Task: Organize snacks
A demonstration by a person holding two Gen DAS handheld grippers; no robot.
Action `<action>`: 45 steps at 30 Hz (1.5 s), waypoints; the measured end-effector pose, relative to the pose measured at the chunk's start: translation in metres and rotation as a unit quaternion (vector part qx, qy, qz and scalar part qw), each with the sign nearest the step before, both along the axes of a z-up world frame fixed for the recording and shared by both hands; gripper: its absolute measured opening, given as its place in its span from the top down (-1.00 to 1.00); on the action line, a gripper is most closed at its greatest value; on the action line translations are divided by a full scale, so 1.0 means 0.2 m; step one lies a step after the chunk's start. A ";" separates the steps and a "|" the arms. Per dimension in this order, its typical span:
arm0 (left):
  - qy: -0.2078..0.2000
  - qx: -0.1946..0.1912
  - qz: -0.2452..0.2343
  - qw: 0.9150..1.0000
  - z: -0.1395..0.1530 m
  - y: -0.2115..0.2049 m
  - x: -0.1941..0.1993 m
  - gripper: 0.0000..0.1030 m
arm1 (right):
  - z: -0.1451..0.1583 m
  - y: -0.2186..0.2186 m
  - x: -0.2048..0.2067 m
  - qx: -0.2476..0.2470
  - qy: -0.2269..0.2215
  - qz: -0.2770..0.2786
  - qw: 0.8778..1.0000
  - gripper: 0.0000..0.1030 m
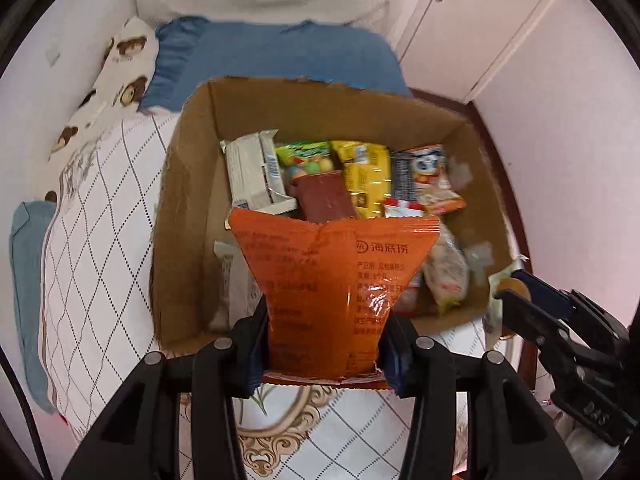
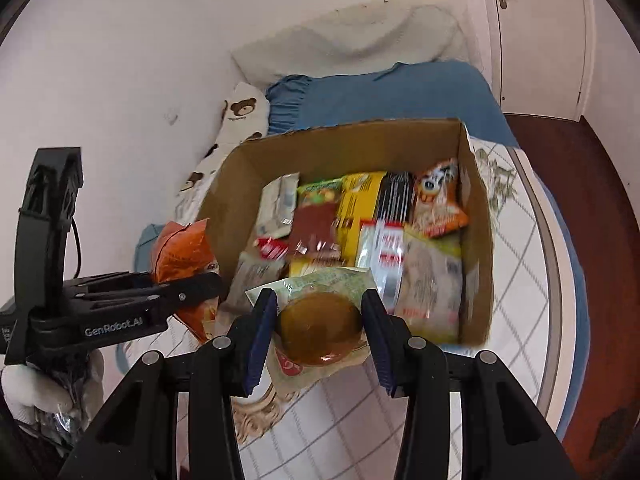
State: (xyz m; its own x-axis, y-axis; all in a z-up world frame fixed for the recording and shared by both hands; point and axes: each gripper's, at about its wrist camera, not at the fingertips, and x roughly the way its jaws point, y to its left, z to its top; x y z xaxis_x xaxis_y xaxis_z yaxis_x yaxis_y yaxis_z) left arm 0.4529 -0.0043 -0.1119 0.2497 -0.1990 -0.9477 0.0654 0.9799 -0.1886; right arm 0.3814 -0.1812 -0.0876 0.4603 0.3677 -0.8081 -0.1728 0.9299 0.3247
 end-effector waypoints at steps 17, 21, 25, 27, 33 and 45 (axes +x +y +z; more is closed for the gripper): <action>0.081 0.024 0.015 0.996 -0.34 -0.03 0.18 -0.82 | -0.33 -0.03 0.32 -0.061 0.103 -0.029 0.992 -0.96; 0.076 0.034 0.021 0.996 -0.33 -0.02 0.17 -0.82 | -0.30 -0.03 0.31 -0.129 0.083 -0.045 0.987 -0.96; 0.070 0.048 0.021 0.996 -0.32 -0.02 0.15 -0.82 | -0.31 -0.05 0.30 -0.157 0.085 -0.059 0.982 -0.96; 0.063 0.058 0.019 0.996 -0.30 -0.02 0.13 -0.82 | -0.32 -0.06 0.29 -0.154 0.087 -0.062 0.982 -0.96; 0.040 0.063 0.024 0.997 -0.25 -0.02 0.08 -0.82 | -0.31 -0.05 0.24 -0.154 0.076 -0.071 0.983 -0.96; -0.055 0.080 0.029 0.995 0.02 -0.03 -0.13 -0.82 | -0.13 -0.08 0.07 -0.147 0.033 -0.083 0.985 -0.97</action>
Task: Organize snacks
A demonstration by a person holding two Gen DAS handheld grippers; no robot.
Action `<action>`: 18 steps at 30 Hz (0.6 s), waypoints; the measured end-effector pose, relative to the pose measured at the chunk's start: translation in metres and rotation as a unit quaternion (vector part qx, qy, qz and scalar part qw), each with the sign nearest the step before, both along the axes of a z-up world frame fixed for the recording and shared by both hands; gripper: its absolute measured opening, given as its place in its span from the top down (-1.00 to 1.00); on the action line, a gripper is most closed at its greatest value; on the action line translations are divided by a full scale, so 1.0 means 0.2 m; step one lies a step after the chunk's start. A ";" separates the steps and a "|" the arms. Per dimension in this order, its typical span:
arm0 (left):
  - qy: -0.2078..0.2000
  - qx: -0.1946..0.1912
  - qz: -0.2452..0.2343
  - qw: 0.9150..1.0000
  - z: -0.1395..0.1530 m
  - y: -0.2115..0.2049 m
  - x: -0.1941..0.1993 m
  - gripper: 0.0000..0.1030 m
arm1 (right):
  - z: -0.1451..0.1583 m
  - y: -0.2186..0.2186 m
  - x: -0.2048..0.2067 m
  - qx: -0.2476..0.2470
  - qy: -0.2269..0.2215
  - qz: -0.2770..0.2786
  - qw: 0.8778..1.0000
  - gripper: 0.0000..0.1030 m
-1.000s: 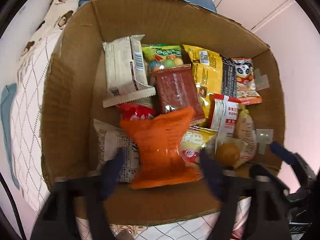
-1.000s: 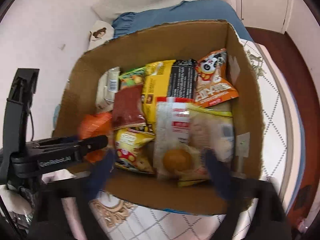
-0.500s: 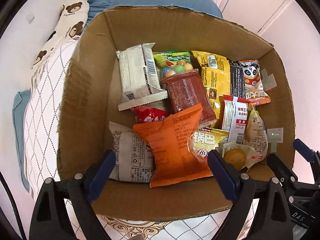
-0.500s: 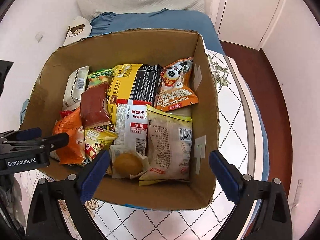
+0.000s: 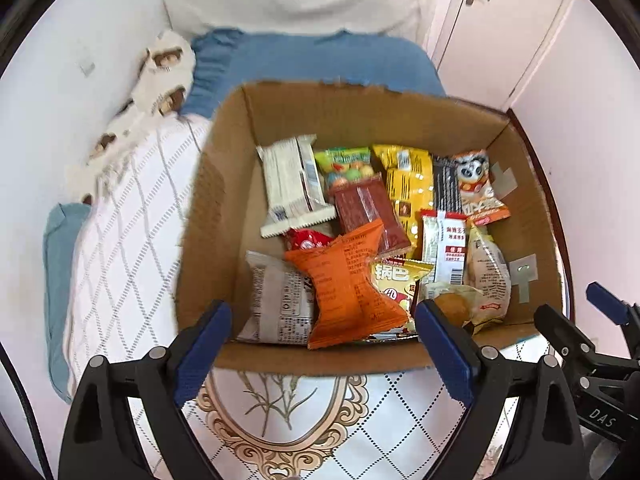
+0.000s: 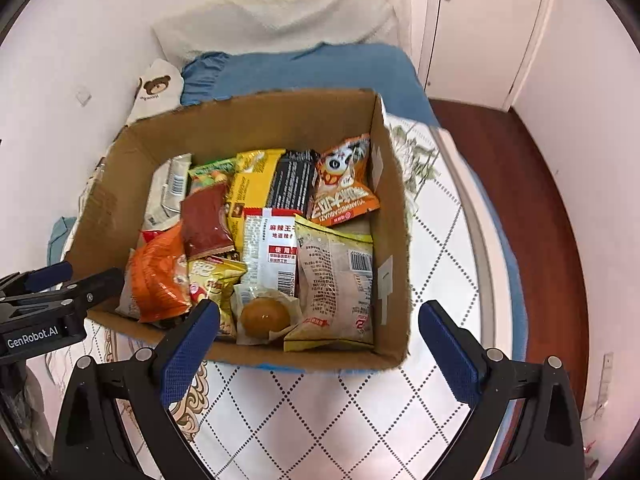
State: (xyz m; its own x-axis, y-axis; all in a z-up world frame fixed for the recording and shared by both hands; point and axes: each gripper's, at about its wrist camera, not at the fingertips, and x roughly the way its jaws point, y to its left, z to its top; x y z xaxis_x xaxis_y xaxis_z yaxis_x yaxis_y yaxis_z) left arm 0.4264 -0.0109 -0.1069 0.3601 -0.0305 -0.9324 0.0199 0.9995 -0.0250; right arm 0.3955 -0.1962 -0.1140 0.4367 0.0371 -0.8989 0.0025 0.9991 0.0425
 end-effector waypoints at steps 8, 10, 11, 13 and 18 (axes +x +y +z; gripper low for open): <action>-0.072 -0.003 0.005 0.997 0.24 0.02 -0.27 -0.83 | 0.26 0.03 -0.25 -0.004 -0.069 0.013 0.997 -0.97; -0.090 0.000 0.006 0.996 0.30 0.02 -0.34 -0.82 | 0.33 0.03 -0.32 -0.003 -0.085 0.015 0.996 -0.98; -0.100 0.003 0.008 0.995 0.33 0.02 -0.38 -0.83 | 0.35 0.04 -0.35 -0.003 -0.092 0.016 0.996 -0.98; -0.114 0.006 0.009 0.993 0.39 0.01 -0.45 -0.82 | 0.42 0.05 -0.42 -0.001 -0.106 0.018 0.994 -0.98; -0.155 0.013 0.014 0.988 0.53 0.03 -0.64 -0.83 | 0.58 0.05 -0.60 0.001 -0.140 0.014 0.990 -0.99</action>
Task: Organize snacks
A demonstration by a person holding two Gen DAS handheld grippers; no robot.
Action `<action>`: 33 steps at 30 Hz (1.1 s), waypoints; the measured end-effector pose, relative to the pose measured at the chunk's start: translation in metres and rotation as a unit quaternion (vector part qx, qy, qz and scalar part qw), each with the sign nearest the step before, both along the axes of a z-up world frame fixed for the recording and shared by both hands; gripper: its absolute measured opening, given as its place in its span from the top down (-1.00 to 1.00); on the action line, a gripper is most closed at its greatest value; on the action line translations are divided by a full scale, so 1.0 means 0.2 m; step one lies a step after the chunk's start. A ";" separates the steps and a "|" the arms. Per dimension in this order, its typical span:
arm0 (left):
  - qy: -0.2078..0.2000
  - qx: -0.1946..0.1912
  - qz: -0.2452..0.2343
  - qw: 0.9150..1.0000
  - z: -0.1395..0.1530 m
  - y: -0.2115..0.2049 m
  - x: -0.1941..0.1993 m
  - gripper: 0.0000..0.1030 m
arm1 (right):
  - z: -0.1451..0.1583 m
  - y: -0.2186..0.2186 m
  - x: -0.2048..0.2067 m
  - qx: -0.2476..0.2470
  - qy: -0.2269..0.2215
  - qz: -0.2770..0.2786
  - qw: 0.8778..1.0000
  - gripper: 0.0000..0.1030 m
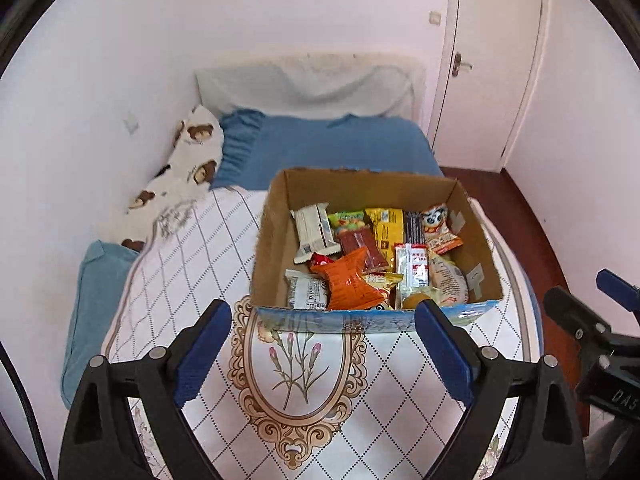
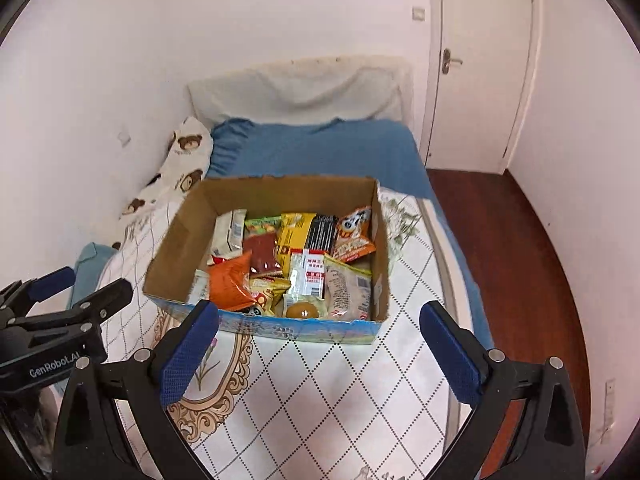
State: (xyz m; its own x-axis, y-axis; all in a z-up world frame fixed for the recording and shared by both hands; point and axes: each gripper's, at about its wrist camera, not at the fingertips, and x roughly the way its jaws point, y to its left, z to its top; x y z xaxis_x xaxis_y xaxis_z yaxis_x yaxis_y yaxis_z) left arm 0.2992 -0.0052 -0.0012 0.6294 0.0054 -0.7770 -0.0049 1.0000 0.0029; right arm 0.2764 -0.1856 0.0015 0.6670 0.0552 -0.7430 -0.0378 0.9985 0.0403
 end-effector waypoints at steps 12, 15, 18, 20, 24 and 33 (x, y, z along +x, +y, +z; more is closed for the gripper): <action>-0.042 -0.018 -0.004 0.999 0.20 0.04 -0.32 -0.83 | 0.31 0.01 -0.42 0.003 -0.066 -0.008 0.998 -1.00; -0.050 -0.018 -0.005 0.999 0.23 0.04 -0.36 -0.83 | 0.36 0.02 -0.48 0.002 -0.079 -0.009 0.997 -1.00; -0.067 -0.013 -0.003 0.998 0.26 0.03 -0.42 -0.83 | 0.39 0.02 -0.53 0.003 -0.085 -0.009 0.996 -1.00; -0.068 -0.012 -0.003 0.998 0.26 0.02 -0.42 -0.83 | 0.40 0.03 -0.55 0.004 -0.084 -0.006 0.996 -1.00; -0.069 -0.006 0.002 0.998 0.24 0.02 -0.40 -0.83 | 0.39 0.02 -0.56 -0.001 -0.083 -0.007 0.997 -1.00; -0.063 0.016 0.006 0.998 0.15 0.00 -0.28 -1.00 | 0.28 -0.03 -0.41 -0.019 -0.080 -0.028 0.996 -1.00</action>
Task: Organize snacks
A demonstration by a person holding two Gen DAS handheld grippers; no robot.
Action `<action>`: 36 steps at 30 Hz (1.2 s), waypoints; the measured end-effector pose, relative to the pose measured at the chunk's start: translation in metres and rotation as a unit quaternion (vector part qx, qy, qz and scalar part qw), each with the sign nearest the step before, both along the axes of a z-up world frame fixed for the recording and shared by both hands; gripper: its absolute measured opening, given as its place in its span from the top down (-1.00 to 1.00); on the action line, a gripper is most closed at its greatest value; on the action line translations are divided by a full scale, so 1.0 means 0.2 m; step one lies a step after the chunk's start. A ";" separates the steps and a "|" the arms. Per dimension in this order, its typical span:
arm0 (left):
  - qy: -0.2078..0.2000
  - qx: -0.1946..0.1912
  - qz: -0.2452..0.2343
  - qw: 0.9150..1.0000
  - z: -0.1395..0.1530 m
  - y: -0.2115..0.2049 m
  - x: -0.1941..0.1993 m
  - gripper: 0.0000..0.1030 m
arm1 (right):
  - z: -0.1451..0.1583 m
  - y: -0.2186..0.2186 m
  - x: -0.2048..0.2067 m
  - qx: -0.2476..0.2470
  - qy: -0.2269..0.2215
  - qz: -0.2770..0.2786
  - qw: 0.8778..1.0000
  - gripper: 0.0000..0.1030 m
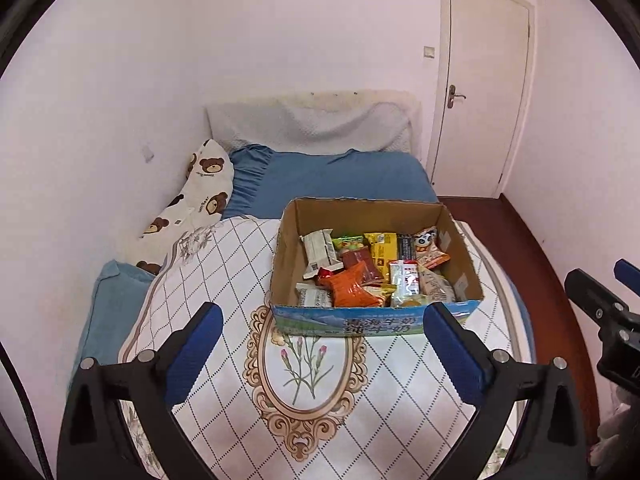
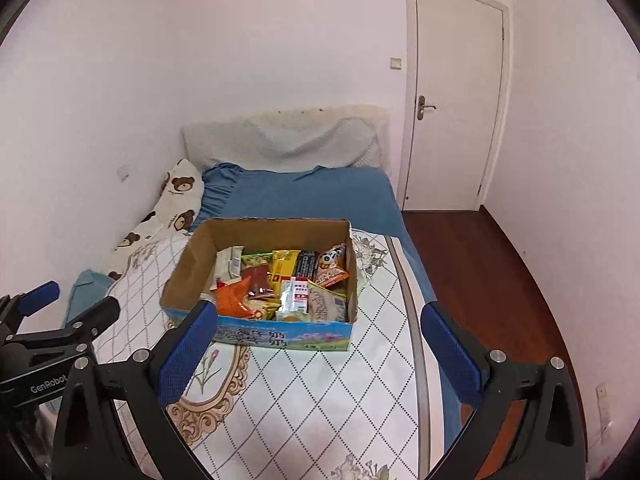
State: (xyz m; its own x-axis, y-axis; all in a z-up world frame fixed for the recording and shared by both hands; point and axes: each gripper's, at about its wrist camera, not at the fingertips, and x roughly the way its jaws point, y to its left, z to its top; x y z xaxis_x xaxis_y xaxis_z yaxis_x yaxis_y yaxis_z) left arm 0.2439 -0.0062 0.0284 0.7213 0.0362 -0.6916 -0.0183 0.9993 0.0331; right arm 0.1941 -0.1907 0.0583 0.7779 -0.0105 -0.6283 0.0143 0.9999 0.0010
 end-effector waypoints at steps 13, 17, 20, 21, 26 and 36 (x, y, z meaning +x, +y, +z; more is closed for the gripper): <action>0.021 0.007 0.007 1.000 -0.14 -0.02 0.20 -1.00 | -0.20 -0.05 0.25 -0.004 0.021 -0.024 0.999 -1.00; 0.032 0.006 0.007 0.999 -0.18 -0.03 0.24 -1.00 | -0.25 -0.06 0.29 -0.008 0.031 -0.029 0.999 -1.00; 0.036 0.007 0.006 0.999 -0.20 -0.04 0.25 -1.00 | -0.27 -0.06 0.32 -0.012 0.035 -0.030 0.999 -1.00; 0.038 0.006 0.006 0.999 -0.21 -0.04 0.26 -1.00 | -0.28 -0.06 0.32 -0.014 0.036 -0.030 0.999 -1.00; 0.039 0.007 0.004 0.999 -0.21 -0.05 0.27 -1.00 | -0.30 -0.05 0.33 -0.013 0.046 -0.029 0.998 -1.00; 0.038 0.005 0.005 0.999 -0.21 -0.04 0.26 -1.00 | -0.31 -0.03 0.32 -0.009 0.050 -0.023 0.998 -1.00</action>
State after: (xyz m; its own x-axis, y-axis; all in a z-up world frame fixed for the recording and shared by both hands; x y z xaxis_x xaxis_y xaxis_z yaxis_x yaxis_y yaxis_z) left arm 0.2964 -0.0152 -0.0144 0.6657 0.0511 -0.7444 -0.0258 0.9986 0.0455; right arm 0.2586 -0.1961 -0.0028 0.7104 -0.0564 -0.7016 0.0593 0.9980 -0.0202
